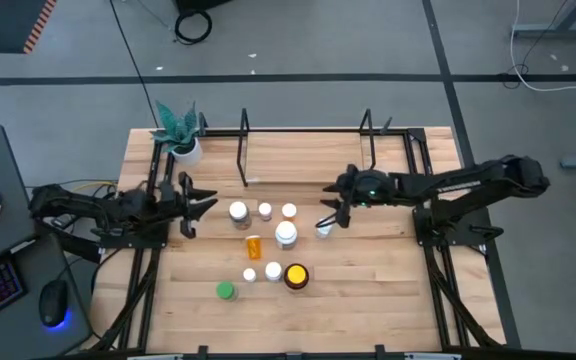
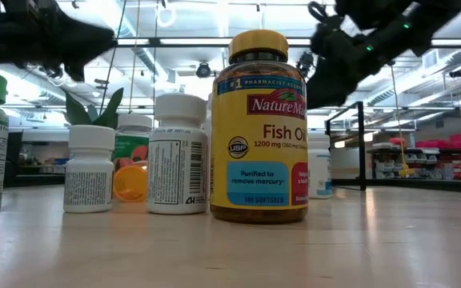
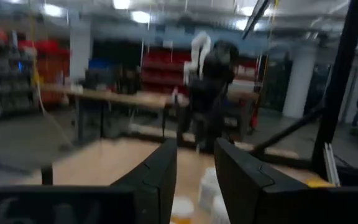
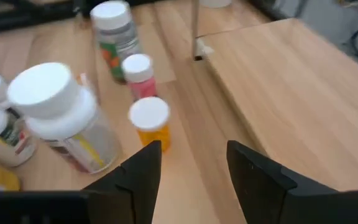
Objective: Pick and place medicine bottles onto shelf by color
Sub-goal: Put the white-blue pill bottle on the shelf
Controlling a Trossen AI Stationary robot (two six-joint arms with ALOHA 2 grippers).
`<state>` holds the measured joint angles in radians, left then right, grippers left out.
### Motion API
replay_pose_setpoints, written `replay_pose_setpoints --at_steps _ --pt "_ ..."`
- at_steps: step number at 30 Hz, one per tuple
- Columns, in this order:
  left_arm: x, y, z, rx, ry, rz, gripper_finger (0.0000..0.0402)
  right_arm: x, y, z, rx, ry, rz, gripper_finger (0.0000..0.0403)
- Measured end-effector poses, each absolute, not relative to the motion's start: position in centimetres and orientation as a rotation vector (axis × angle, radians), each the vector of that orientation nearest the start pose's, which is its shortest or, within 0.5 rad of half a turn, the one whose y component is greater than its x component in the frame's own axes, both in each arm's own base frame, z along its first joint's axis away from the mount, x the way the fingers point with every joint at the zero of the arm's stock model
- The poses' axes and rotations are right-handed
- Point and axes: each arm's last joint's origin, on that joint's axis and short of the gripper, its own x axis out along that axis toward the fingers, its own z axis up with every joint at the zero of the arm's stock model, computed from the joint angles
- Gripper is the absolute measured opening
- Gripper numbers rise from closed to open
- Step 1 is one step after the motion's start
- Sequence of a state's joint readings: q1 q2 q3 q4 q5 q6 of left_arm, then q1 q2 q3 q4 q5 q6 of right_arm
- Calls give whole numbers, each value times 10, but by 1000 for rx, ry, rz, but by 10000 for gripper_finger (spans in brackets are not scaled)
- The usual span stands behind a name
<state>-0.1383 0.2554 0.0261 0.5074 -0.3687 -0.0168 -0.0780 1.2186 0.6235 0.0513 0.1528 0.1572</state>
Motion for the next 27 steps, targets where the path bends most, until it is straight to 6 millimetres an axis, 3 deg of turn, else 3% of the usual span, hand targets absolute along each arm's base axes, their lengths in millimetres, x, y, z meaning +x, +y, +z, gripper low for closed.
replay_pose_setpoints --at_steps 9,16,21,27 --pt "105 -4 207 -68 -358 232 112 274 -22 227 29 581 -203 228" --pt "105 -4 209 -161 -386 216 112 273 -22 232 2 615 -188 242" --pt "105 -4 209 -104 -379 227 114 270 -20 230 50 735 -164 238" --pt "106 -4 207 -81 -358 232 112 278 -17 240 43 791 -153 247"
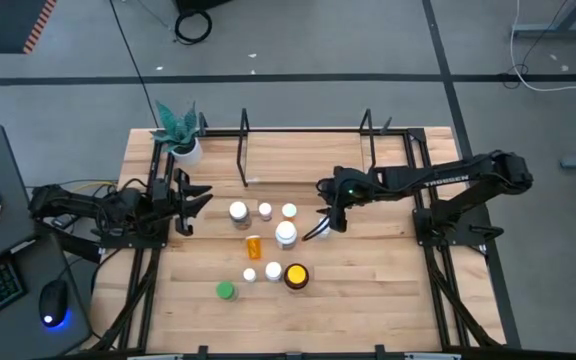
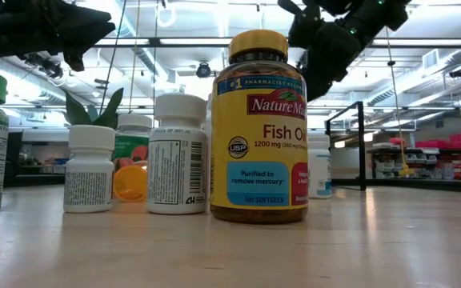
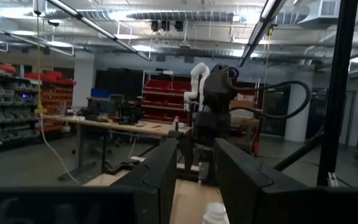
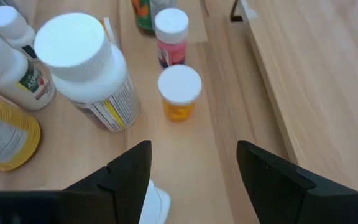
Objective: Pick and place medicine bottles onto shelf by color
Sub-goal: Put the white-blue pill bottle on the shelf
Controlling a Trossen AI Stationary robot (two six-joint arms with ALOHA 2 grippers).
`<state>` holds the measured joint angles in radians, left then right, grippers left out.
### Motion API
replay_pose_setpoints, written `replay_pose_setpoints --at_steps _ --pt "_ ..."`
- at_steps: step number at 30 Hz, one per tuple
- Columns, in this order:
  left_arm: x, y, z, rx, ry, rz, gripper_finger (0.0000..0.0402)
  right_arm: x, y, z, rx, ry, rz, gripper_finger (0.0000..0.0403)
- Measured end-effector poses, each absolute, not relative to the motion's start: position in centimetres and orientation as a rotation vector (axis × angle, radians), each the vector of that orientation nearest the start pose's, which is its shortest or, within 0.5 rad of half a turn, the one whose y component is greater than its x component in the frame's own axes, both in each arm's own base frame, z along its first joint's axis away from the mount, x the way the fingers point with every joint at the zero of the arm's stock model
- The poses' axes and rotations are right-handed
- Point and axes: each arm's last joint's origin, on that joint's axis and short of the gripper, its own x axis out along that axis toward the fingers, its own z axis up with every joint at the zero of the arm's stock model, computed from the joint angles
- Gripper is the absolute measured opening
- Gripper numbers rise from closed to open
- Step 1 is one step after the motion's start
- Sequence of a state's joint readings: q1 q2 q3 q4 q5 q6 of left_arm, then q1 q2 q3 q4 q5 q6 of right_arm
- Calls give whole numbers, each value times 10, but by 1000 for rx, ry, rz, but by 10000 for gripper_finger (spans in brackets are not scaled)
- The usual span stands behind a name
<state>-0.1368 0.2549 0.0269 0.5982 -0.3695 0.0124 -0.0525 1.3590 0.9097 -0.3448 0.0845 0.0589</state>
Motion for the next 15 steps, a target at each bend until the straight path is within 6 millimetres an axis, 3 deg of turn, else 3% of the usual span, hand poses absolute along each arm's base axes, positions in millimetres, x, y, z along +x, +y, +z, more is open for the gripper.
replay_pose_setpoints --at_steps 7,15 --pt "108 -4 204 -48 -319 242 114 283 -16 254 39 907 -150 269" --pt "108 -4 204 -26 -309 247 114 289 -14 252 12 975 -132 286"
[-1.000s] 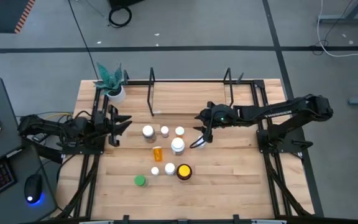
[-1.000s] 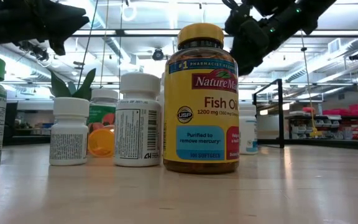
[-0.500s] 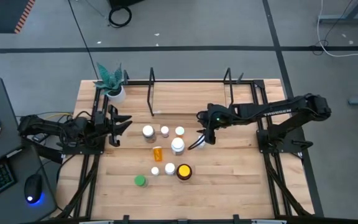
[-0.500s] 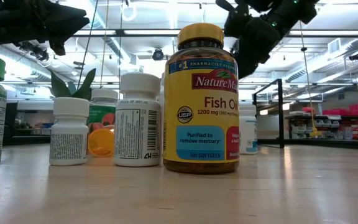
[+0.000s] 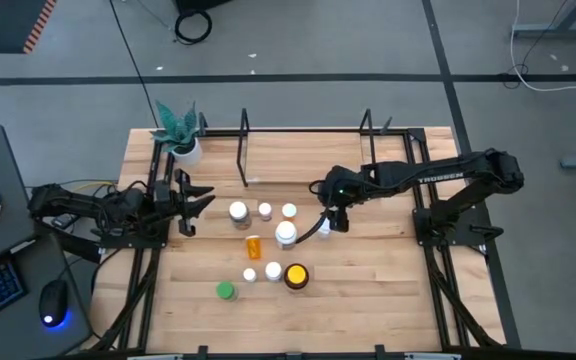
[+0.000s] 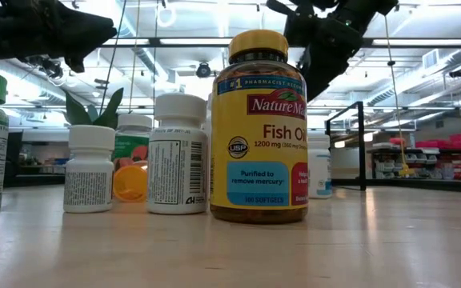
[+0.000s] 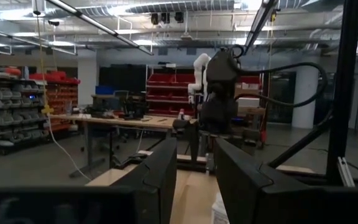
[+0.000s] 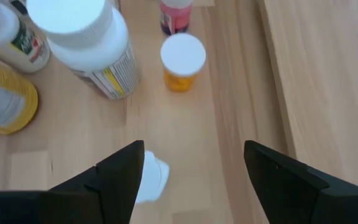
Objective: Pick and place medicine bottles onto shelf by color
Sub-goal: Put the white-blue pill bottle on the shelf
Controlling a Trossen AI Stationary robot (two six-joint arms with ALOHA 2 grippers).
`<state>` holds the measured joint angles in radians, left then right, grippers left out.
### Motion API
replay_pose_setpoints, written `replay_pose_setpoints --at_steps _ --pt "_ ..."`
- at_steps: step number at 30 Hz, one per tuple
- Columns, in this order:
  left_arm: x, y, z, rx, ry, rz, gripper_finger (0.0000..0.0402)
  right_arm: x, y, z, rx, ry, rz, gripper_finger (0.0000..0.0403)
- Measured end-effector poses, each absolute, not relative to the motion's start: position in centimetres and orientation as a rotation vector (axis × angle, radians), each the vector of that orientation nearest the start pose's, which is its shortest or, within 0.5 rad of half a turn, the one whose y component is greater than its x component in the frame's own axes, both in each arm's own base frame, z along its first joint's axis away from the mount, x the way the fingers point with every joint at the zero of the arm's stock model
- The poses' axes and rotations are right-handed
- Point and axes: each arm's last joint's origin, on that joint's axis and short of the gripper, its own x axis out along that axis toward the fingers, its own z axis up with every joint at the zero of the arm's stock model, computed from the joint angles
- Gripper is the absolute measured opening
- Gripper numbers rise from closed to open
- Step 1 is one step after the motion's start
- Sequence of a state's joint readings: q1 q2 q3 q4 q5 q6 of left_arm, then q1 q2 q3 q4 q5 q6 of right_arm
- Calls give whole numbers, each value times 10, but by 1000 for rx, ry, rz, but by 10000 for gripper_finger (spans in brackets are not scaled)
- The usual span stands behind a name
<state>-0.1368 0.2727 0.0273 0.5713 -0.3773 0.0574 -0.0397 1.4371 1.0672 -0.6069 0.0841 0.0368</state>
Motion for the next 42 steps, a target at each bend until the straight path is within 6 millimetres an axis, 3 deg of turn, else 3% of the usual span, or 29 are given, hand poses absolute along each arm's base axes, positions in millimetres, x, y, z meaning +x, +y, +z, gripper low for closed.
replay_pose_setpoints --at_steps 14,30,35,42 --pt "111 -4 198 4 -248 249 114 298 -6 261 44 1094 -107 287" --pt "110 -4 200 40 -265 269 116 294 2 269 125 1167 -53 287" --pt "110 -4 201 37 -273 270 118 317 5 277 80 1229 -46 287" --pt "111 -4 198 20 -245 265 119 348 14 270 4 1422 -5 287"
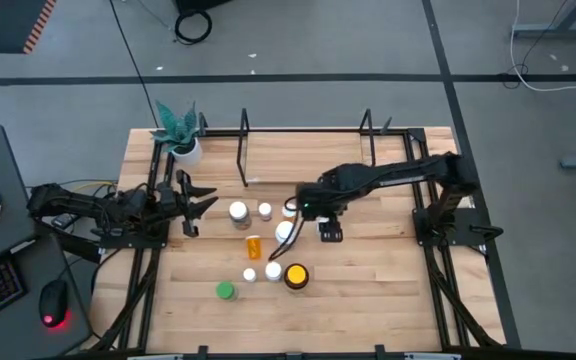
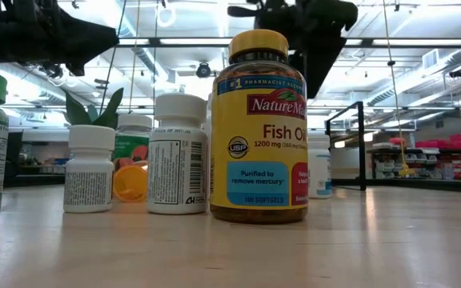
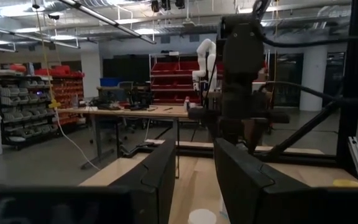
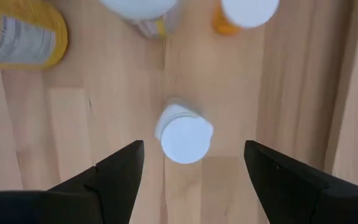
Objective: Pick and place medicine bottles onto shelf by color
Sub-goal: Put the white-blue pill bottle on the shelf
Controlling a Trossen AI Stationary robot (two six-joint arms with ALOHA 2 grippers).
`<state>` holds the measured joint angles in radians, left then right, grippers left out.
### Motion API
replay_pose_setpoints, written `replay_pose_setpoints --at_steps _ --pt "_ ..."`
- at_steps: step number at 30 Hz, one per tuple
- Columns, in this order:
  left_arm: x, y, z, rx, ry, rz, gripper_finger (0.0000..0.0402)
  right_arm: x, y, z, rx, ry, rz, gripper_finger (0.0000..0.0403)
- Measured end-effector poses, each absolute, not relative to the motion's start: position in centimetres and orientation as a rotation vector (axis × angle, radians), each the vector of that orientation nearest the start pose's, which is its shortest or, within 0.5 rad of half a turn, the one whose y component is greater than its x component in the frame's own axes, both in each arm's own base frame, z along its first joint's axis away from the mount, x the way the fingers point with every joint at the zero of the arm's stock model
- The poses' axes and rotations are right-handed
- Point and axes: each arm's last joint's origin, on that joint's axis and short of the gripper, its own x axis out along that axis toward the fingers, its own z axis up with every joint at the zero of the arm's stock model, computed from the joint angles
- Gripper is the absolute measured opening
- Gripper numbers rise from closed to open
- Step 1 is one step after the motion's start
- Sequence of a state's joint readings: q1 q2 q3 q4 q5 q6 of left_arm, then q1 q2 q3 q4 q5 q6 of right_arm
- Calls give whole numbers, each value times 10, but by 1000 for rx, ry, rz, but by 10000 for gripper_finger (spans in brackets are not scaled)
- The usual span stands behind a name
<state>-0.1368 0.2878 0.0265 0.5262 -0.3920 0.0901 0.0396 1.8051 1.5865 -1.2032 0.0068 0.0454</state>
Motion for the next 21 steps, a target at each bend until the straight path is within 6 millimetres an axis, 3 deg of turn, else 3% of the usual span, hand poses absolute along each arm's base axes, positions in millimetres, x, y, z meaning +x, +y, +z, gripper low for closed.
replay_pose_setpoints --at_steps 9,15,21 --pt "111 -4 197 -4 -240 262 118 358 32 259 -141 1465 38 312" --pt "111 -4 197 -4 -240 261 116 360 33 254 -178 1478 38 350" --pt "111 -4 197 -4 -239 261 117 356 32 237 -230 1511 96 345"
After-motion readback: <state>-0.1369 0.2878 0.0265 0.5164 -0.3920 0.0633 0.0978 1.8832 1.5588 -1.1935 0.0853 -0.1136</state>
